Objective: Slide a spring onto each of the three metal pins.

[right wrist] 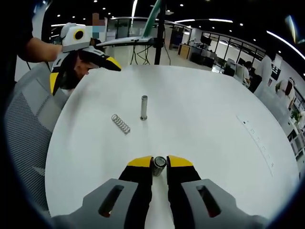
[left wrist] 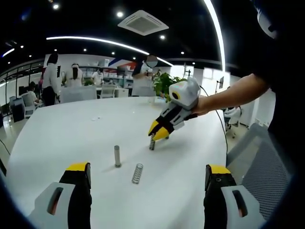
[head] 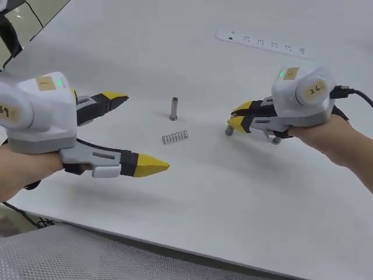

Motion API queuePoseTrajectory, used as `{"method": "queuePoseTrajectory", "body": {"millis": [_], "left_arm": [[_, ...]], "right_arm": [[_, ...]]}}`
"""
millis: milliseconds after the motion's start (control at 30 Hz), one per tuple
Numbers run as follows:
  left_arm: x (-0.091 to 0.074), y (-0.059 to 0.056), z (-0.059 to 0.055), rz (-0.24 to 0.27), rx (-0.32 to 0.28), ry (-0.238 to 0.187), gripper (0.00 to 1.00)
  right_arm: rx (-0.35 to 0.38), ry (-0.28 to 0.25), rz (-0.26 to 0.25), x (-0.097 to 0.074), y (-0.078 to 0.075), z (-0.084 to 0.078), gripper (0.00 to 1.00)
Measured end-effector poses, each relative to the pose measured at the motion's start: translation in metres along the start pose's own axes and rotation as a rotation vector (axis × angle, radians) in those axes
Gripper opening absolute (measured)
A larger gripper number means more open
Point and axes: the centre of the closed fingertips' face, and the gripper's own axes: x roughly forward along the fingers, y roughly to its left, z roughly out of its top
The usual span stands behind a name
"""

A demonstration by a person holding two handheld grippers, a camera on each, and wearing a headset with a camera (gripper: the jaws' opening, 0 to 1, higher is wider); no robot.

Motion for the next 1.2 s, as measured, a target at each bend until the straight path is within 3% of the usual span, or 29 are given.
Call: {"method": "queuePoseTrajectory", "body": {"millis": [267,567,1200], "left_arm": [[-0.001,0.002,0.003,0.000,0.003,-0.001,0.97],[0.000,0.001,0.004,-0.008,0.005,-0.001,0.97],[-0.004,-0.001,0.005,-0.009,0.007,-0.004,0.97]], "right_arm": [[0.005,-0.007,-0.006,-0.002,-0.001,0.004,0.12],[-0.034,-0.037,0.001,-0.012,0.003,0.021,0.11],[-0.246,-0.036,0.121,-0.012,0.046,0.054,0.12]]}}
